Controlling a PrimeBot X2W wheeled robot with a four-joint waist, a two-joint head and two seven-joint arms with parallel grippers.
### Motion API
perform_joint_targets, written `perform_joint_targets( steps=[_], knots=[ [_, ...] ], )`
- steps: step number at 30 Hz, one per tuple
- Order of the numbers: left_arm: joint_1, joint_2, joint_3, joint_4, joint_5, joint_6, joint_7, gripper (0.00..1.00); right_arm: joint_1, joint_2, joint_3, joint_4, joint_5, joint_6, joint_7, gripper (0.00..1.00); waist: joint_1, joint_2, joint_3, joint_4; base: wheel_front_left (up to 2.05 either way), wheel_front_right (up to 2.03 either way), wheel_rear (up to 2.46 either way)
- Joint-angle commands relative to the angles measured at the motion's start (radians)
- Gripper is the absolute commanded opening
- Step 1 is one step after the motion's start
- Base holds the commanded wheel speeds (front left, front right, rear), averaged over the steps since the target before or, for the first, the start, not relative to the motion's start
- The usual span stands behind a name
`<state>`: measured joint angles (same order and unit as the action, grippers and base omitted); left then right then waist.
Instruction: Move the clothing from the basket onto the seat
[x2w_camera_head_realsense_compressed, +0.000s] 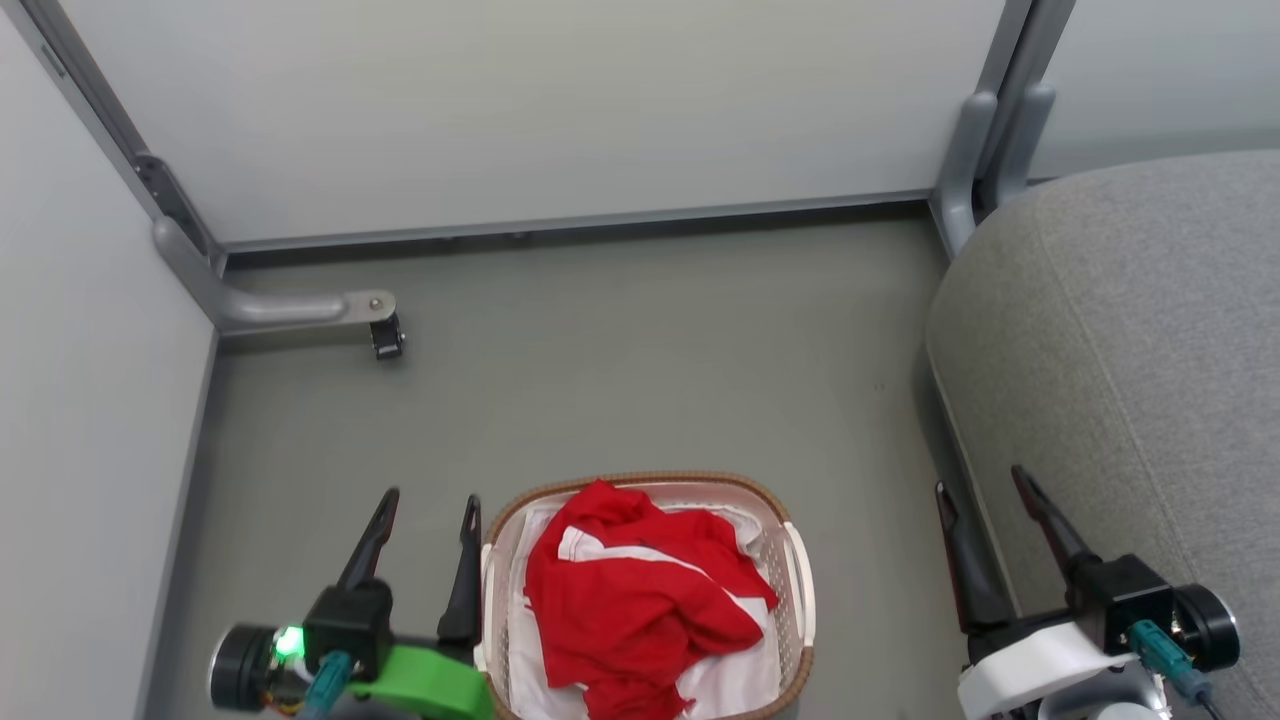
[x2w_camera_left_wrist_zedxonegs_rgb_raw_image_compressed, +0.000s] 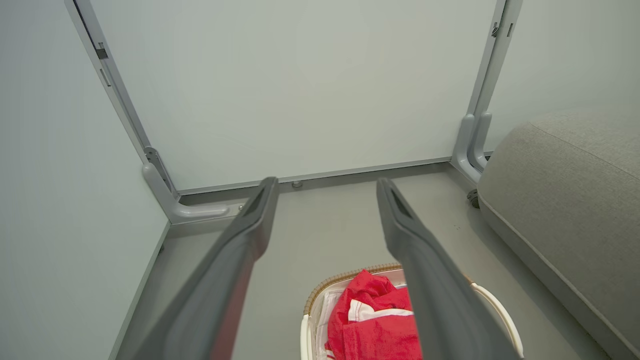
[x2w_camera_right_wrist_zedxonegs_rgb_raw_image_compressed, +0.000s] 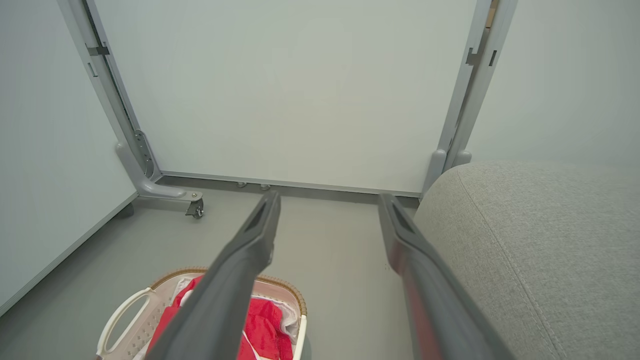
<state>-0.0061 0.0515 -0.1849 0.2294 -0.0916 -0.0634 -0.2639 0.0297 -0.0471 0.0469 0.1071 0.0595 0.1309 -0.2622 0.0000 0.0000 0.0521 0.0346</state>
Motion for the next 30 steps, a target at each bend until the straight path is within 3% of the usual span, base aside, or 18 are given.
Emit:
perform_joint_targets(
  steps=[1, 7, 15, 23, 30],
  knots=[
    [-0.041, 0.014, -0.011, 0.003, 0.025, -0.014, -0.001, 1.0, -0.017, -0.006, -0.007, -0.011, -0.009, 0.0, -0.004, 1.0, 0.0, 0.0, 0.039, 0.002, 0.0, 0.0, 0.0],
    [-0.221, 0.057, -0.094, 0.065, 0.095, -0.047, -0.001, 1.0, -0.075, -0.006, -0.036, -0.046, -0.025, 0.0, -0.003, 1.0, 0.0, 0.0, 0.165, -0.006, 0.0, 0.0, 0.0],
    [-0.513, 0.057, -0.199, 0.219, 0.156, -0.061, -0.001, 1.0, -0.204, -0.005, -0.084, -0.112, -0.008, 0.0, -0.003, 1.0, 0.0, 0.0, 0.418, -0.06, 0.0, 0.0, 0.0],
    [-0.688, 0.053, -0.338, 0.506, 0.205, -0.067, 0.0, 1.0, -0.302, -0.005, -0.07, -0.158, 0.042, 0.0, -0.003, 1.0, 0.0, 0.0, 0.621, -0.16, 0.0, 0.0, 0.0],
    [-0.779, 0.049, -0.554, 0.76, 0.187, -0.067, 0.034, 1.0, -0.342, -0.004, -0.058, -0.169, 0.101, 0.0, -0.003, 1.0, 0.0, 0.0, 0.739, -0.234, 0.0, 0.0, 0.0]
  ],
)
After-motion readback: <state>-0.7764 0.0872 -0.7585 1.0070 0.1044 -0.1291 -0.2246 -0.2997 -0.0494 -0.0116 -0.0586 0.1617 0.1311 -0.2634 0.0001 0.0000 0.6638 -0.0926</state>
